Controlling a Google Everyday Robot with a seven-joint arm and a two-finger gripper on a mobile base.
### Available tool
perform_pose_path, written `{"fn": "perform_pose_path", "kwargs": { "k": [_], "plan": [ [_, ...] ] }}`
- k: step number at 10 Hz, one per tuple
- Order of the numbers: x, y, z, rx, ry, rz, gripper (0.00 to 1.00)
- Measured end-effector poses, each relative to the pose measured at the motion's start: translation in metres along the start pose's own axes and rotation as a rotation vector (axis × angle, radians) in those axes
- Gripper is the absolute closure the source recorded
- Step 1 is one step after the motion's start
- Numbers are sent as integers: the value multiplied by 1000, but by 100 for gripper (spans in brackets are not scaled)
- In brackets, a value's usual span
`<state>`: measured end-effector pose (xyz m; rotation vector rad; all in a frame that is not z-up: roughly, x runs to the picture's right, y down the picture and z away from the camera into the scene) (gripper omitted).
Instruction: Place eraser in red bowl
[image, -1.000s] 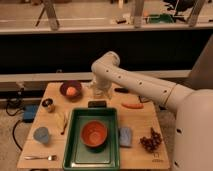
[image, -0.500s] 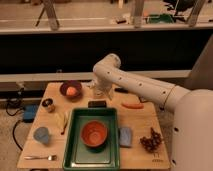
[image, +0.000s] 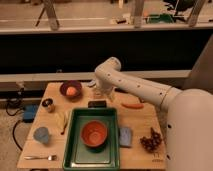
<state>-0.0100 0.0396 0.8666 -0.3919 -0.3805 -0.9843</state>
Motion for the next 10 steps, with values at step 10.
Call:
{"fn": "perform_pose_path", "kwargs": {
  "k": [10],
  "plan": [
    [-3,10,46,-41,-70,-8,20]
  ]
}}
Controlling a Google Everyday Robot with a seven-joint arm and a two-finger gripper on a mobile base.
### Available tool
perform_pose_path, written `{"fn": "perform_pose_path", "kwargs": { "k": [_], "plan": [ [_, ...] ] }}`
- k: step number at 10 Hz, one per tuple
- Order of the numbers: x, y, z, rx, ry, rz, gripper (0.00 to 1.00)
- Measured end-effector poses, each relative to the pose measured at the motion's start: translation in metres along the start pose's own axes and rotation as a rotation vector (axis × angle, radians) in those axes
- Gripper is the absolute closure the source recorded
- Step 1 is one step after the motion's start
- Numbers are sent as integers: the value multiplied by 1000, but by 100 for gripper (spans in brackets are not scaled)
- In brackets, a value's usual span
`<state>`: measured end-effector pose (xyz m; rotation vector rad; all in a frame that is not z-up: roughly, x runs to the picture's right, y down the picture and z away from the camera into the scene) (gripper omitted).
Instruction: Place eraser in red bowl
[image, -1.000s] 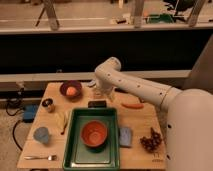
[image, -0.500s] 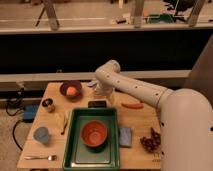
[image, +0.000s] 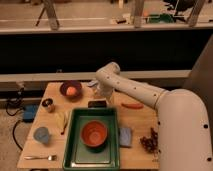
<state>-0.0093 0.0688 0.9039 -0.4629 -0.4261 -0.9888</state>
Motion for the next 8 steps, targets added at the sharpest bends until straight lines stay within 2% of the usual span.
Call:
{"fn": "perform_pose_path", "kwargs": {
  "k": [8],
  "plan": [
    [-2,5,15,-38,-35,6,20]
  ]
}}
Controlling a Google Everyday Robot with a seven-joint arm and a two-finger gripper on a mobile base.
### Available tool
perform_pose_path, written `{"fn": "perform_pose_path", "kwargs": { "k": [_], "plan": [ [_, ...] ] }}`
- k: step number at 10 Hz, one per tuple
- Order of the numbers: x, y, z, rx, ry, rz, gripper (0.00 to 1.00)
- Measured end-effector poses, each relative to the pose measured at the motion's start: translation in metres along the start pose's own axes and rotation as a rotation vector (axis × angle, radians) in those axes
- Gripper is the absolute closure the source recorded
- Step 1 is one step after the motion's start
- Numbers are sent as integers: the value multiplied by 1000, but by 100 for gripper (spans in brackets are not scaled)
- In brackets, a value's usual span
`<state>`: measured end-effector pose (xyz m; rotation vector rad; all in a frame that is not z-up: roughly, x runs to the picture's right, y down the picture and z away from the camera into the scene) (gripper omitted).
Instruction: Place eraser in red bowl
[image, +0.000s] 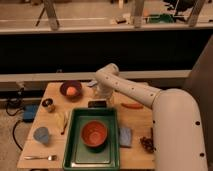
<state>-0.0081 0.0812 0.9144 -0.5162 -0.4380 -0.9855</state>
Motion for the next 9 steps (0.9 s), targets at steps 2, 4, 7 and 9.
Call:
{"fn": "perform_pose_path", "kwargs": {
  "k": [2,4,7,9],
  "plan": [
    [-2,1,3,3,-21,12,20],
    [-5,0,4,9,-39,35,20],
    [-10,7,5,-19,-68,114,20],
    [-14,7,7,-54,-76,150,20]
  ]
}}
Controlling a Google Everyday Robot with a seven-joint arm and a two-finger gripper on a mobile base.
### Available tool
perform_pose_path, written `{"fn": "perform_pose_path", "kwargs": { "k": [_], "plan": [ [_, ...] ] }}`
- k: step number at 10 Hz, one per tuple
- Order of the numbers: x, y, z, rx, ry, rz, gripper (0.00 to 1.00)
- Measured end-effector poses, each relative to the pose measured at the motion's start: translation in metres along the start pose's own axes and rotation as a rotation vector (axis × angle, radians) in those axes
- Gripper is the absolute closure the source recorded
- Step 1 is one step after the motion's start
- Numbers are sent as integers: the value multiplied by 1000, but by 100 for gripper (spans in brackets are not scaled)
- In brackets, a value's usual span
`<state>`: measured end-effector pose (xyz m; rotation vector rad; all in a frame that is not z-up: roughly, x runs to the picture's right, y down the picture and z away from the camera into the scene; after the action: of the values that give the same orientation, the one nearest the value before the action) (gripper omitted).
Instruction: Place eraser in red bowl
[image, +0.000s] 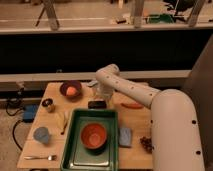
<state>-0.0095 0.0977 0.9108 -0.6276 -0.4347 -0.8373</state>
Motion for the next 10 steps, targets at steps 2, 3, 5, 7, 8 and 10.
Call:
{"fn": "perform_pose_path", "kwargs": {
  "k": [2,3,5,7,8,10],
  "plan": [
    [-1,-1,2,-7,0,1,20],
    [0,1,4,-8,2,-2,20],
    [-1,-1,7,-10,12,-26,20],
    [-1,-5,12,-10,24,-53,20],
    [-1,-6,16,-16,29,-67,20],
    [0,-8,22,-24,34,-73,20]
  ]
}}
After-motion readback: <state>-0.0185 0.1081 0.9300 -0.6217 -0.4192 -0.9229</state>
